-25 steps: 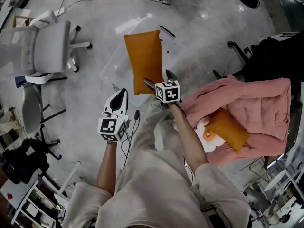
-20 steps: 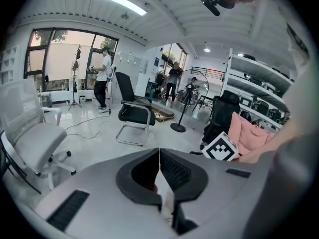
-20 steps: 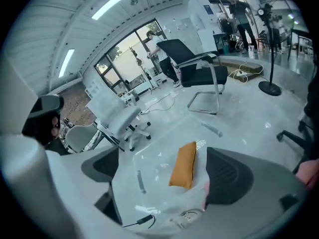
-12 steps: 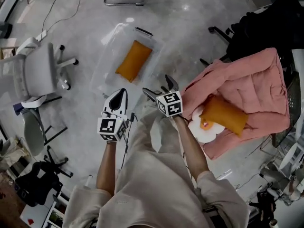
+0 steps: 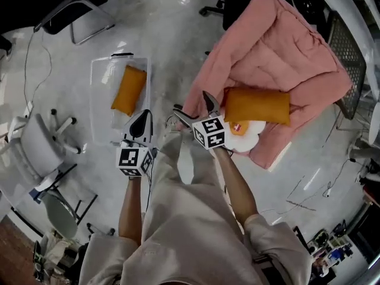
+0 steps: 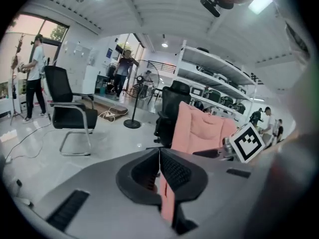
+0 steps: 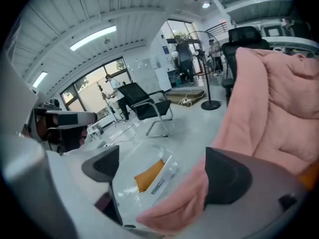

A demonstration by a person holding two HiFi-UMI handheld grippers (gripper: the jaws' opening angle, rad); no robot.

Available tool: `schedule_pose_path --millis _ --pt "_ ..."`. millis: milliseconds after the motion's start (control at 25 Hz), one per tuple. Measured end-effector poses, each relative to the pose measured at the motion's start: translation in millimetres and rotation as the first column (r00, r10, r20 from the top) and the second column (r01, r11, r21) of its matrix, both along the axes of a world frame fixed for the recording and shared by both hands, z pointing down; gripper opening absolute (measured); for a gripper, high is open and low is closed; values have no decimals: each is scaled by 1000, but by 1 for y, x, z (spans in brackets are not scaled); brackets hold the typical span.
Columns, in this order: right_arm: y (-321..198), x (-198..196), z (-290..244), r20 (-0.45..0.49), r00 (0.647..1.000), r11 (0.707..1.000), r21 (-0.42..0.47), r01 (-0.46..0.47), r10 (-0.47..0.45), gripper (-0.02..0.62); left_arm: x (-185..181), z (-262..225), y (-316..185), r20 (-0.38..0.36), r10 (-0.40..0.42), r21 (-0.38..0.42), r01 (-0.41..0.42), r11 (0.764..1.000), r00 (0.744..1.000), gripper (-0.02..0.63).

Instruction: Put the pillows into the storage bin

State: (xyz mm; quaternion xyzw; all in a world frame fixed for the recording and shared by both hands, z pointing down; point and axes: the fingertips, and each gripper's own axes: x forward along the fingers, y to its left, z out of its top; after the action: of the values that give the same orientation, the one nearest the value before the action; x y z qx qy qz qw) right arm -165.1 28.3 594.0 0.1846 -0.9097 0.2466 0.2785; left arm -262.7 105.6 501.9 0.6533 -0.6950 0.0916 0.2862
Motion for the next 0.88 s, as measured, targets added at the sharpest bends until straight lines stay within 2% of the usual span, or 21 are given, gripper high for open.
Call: schedule_pose_path --millis 120,280,440,600,760,880 --pt "-26 65 -2 -9 993 993 8 -121 121 535 50 -1 -33 -4 100 7 -100 995 995 12" --pt "-56 156 9 -33 954 955 -3 -298 297 535 119 0 -72 -11 233 7 -233 972 972 12" --pt "-78 251 31 -70 892 893 -24 -449 447 535 189 8 -102 -13 333 -3 -333 943 943 12" --pt "-83 330 60 -121 815 816 -56 -576 567 535 244 17 -122 -17 418 -18 -418 908 908 12" --pt "-81 383 96 -175 757 751 -108 -651 630 535 285 26 -137 -17 462 -33 -462 886 887 12" --pt "-78 404 128 -210 724 703 -176 -689 657 535 304 31 -145 -14 482 -46 -483 875 876 12"
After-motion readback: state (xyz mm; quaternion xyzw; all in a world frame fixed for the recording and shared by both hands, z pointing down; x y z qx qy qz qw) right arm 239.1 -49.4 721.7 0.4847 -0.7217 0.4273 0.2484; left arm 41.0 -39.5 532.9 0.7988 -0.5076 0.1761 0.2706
